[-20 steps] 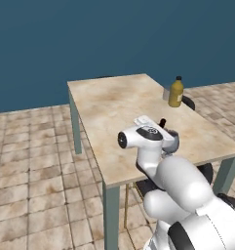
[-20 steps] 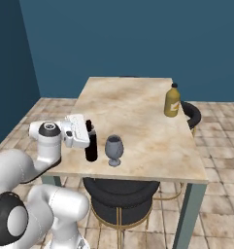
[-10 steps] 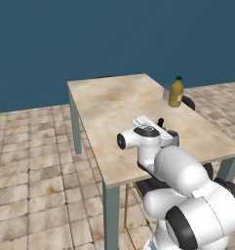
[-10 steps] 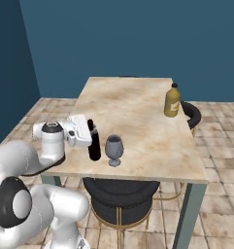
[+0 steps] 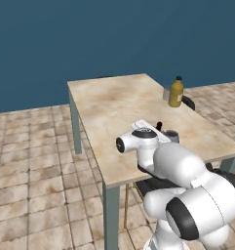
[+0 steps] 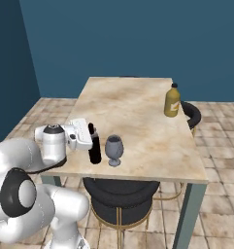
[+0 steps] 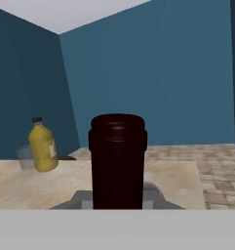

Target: There is a wine glass and glass cup on the dining counter. Place the wine bottle next to the wine glass and the juice bottle next to the glass cup.

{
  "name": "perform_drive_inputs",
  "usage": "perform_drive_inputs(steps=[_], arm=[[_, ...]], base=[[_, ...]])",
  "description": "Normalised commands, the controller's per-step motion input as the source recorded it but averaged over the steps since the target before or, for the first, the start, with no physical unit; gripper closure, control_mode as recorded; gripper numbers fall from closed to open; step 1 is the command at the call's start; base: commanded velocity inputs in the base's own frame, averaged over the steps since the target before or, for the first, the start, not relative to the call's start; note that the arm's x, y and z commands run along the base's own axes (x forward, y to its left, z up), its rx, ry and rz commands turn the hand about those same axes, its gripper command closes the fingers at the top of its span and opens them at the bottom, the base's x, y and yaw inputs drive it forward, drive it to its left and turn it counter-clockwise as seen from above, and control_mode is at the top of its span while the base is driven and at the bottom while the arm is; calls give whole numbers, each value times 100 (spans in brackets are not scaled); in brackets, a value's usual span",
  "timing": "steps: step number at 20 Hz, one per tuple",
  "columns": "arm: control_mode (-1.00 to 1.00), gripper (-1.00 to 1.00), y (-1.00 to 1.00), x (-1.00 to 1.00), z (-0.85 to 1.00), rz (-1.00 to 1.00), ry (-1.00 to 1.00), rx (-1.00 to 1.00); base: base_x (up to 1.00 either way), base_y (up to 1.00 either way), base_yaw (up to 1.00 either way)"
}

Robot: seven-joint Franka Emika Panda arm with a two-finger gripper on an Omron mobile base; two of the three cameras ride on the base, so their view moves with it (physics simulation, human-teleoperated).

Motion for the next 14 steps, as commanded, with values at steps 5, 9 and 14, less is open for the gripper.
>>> perform_drive_inputs(steps=[5,9,14], arm=[[-100,100,0,8,-24,0,0,0],[-100,100,0,10,-24,0,0,0],[-100,100,0,8,-23,0,0,0]], base=[[0,0,0],[0,0,0],[0,0,0]])
